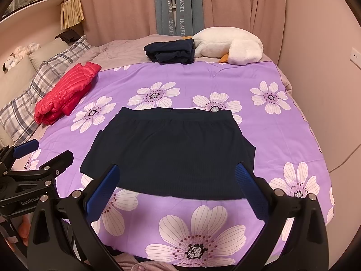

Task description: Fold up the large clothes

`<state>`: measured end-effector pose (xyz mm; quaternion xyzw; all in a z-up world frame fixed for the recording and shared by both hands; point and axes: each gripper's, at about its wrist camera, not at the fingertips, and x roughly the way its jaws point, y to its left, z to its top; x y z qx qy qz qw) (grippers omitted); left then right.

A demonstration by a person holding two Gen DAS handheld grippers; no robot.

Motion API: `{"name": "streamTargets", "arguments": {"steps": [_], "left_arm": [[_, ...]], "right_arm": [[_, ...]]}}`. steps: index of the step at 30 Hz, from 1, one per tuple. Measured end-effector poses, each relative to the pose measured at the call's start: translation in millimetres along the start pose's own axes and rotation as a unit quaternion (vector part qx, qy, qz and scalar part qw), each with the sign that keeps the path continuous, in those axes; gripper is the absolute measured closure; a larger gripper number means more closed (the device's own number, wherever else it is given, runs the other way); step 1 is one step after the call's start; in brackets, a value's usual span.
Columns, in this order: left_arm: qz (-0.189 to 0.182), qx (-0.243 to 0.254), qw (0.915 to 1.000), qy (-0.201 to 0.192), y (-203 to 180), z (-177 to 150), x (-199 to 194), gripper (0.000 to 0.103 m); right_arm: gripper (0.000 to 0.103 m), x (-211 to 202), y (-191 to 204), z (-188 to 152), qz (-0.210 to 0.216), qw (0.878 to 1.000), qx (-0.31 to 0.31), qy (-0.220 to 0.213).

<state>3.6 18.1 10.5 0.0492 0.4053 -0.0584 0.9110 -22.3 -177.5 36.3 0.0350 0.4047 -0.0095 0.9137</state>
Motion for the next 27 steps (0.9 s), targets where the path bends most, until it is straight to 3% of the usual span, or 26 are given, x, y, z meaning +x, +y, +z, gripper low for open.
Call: {"name": "streamTargets", "arguments": {"steps": [27], "left_arm": [[-0.004,0.003,1.0000,0.005,-6.7,-0.8,3.5,0.002]], "right_arm": [[0.001,2.8,-2.3,-6.7,-0.003,1.000,0.001,0.000]]}}
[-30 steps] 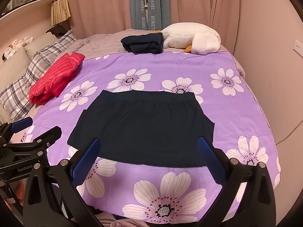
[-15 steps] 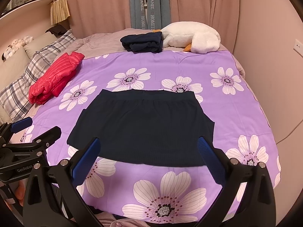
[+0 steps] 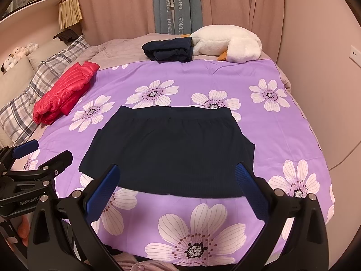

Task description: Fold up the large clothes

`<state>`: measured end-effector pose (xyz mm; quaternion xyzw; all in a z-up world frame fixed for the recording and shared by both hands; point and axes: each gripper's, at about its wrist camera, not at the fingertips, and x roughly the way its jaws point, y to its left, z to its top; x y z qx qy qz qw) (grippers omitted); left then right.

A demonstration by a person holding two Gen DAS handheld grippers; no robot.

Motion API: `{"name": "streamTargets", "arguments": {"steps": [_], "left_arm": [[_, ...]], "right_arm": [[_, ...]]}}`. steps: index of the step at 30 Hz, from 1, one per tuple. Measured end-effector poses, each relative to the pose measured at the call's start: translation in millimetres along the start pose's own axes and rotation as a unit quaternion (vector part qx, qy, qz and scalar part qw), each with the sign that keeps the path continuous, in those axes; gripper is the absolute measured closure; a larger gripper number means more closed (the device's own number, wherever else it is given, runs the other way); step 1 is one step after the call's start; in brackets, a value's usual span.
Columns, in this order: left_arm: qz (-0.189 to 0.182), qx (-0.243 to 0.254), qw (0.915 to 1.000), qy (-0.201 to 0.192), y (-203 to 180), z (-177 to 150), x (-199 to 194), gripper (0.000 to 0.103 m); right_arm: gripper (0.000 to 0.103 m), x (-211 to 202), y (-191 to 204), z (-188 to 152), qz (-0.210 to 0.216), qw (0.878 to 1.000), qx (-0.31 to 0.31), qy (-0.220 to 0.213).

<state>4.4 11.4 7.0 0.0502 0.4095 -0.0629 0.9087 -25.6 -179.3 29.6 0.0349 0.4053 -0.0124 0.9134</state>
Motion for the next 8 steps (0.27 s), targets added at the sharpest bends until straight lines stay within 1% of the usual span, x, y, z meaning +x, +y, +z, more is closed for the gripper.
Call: {"name": "streamTargets", "arguments": {"steps": [8], "left_arm": [[-0.001,0.002,1.0000,0.005,3.0,-1.3,4.2,0.002]], "right_arm": [[0.001,0.6,-0.2,-0.6,0.000,1.000,0.000,0.001]]}}
